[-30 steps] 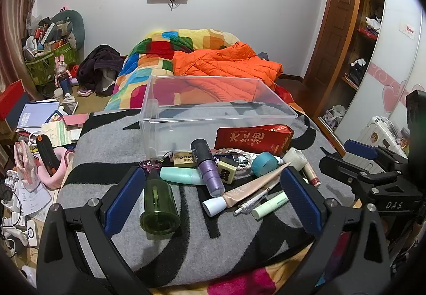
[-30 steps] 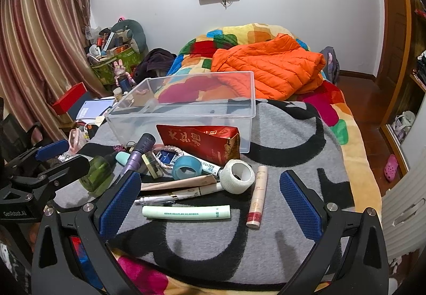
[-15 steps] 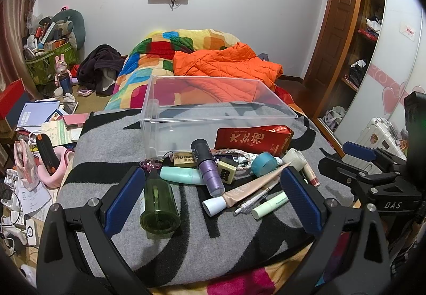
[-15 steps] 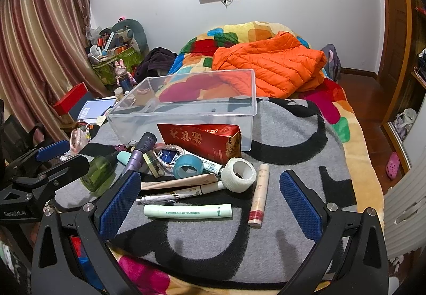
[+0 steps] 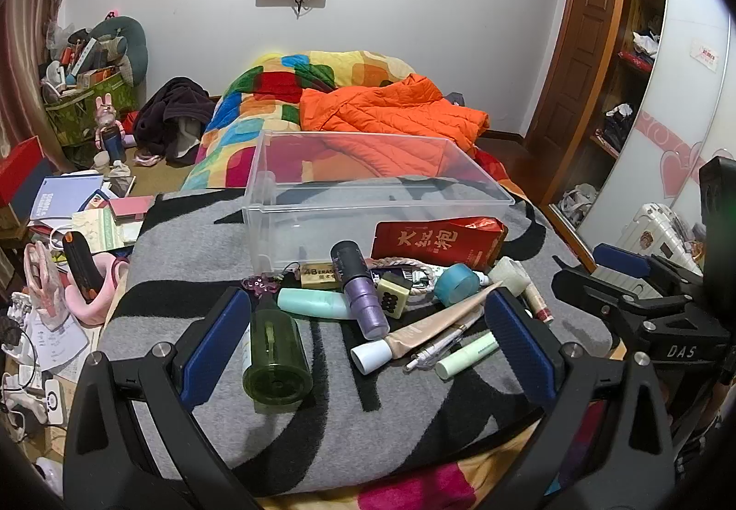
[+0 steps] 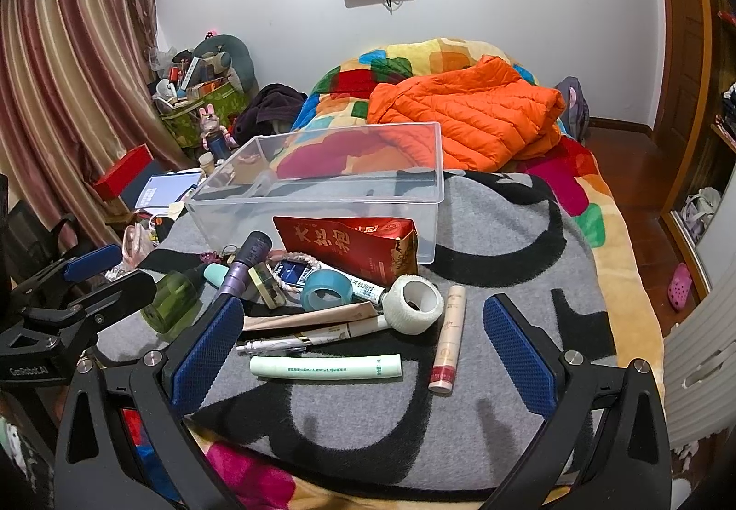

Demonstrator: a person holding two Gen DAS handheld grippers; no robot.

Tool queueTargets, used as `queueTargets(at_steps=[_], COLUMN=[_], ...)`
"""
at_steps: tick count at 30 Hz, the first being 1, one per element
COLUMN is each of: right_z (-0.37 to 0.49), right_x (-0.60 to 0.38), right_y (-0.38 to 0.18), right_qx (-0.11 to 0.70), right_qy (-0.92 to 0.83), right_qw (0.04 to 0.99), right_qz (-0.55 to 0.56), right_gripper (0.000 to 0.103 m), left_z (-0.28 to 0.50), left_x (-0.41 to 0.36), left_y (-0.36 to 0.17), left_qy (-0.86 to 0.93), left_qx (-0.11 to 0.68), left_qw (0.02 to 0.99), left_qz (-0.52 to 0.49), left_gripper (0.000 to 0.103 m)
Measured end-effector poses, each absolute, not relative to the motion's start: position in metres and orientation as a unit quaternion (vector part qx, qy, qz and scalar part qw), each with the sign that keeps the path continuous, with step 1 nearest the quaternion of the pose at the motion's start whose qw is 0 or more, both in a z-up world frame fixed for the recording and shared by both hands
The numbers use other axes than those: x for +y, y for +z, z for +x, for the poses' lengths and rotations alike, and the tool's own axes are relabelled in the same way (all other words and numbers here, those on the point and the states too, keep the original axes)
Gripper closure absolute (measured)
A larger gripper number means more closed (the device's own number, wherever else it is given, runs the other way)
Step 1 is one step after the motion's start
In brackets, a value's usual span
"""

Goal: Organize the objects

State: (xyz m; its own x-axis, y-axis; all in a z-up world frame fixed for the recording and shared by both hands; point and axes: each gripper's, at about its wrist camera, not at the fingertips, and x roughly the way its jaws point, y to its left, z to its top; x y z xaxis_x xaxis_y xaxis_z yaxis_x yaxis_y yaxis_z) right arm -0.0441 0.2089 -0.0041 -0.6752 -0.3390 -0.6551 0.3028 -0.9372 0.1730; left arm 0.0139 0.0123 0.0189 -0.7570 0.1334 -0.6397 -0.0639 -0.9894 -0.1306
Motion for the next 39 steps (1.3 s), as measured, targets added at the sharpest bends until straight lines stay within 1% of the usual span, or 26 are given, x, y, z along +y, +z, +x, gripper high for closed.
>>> queueTargets(at_steps=[9,15,16,17,19,21,22,27,29,30,32,33,35,36,37,38,39], right_z=[-0.047,-0.051,-0.051,-0.052,-0.055,-0.058,-0.061,-0.069,-0.073,-0.075,-0.081,-0.082,-0.085,-0.086,-0.086,-0.085,-0.085], right_x=[0.209,0.218,0.220,0.223,0.230,0.237,0.241,0.250,0.251,0.251,0.250,0.248,0.245,0.244,0.244,0.243,0.243], right_y=[-0.006,-0.013,-0.014,-0.016,-0.021,-0.027,-0.030,-0.049,-0.055,-0.059,-0.065,-0.067,-0.072,-0.074,-0.076,-0.076,-0.075], right_qx=[-0.026,-0.022,-0.022,-0.021,-0.022,-0.027,-0.028,-0.030,-0.029,-0.027,-0.025,-0.025,-0.026,-0.025,-0.024,-0.021,-0.021], right_qy=[-0.914,-0.916,-0.917,-0.917,-0.915,-0.912,-0.911,-0.901,-0.897,-0.896,-0.892,-0.890,-0.886,-0.885,-0.885,-0.886,-0.887], right_qw=[0.175,0.161,0.157,0.152,0.142,0.134,0.129,0.111,0.109,0.106,0.107,0.108,0.113,0.114,0.113,0.111,0.112], right_qz=[0.366,0.366,0.367,0.369,0.376,0.386,0.392,0.419,0.427,0.430,0.439,0.442,0.449,0.451,0.452,0.449,0.447], right_gripper=[0.000,0.001,0.002,0.003,0.009,0.013,0.017,0.031,0.038,0.044,0.050,0.056,0.062,0.068,0.073,0.075,0.081], left_z=[0.012,0.009,0.008,0.007,0.003,0.001,-0.001,-0.005,-0.010,-0.012,-0.017,-0.019,-0.023,-0.024,-0.026,-0.026,-0.025], left_x=[0.007,-0.009,-0.013,-0.016,-0.022,-0.029,-0.033,-0.041,-0.041,-0.042,-0.043,-0.043,-0.044,-0.045,-0.044,-0.045,-0.045], left_y=[0.017,0.009,0.006,0.003,-0.004,-0.010,-0.014,-0.031,-0.038,-0.041,-0.049,-0.052,-0.058,-0.060,-0.061,-0.062,-0.061], left_qy=[0.936,0.934,0.933,0.931,0.925,0.923,0.920,0.915,0.913,0.912,0.908,0.907,0.904,0.903,0.901,0.902,0.904], left_qx=[-0.055,-0.068,-0.069,-0.069,-0.070,-0.074,-0.078,-0.081,-0.078,-0.077,-0.077,-0.078,-0.079,-0.081,-0.082,-0.083,-0.084], left_qw=[0.046,0.027,0.022,0.019,0.009,-0.001,-0.005,-0.019,-0.022,-0.024,-0.025,-0.024,-0.025,-0.025,-0.026,-0.026,-0.024], left_qz=[-0.345,-0.348,-0.352,-0.357,-0.372,-0.379,-0.384,-0.394,-0.399,-0.402,-0.410,-0.414,-0.420,-0.421,-0.424,-0.422,-0.419], left_gripper=[0.000,0.001,0.007,0.016,0.023,0.023,0.024,0.025,0.031,0.032,0.041,0.044,0.054,0.058,0.062,0.062,0.062])
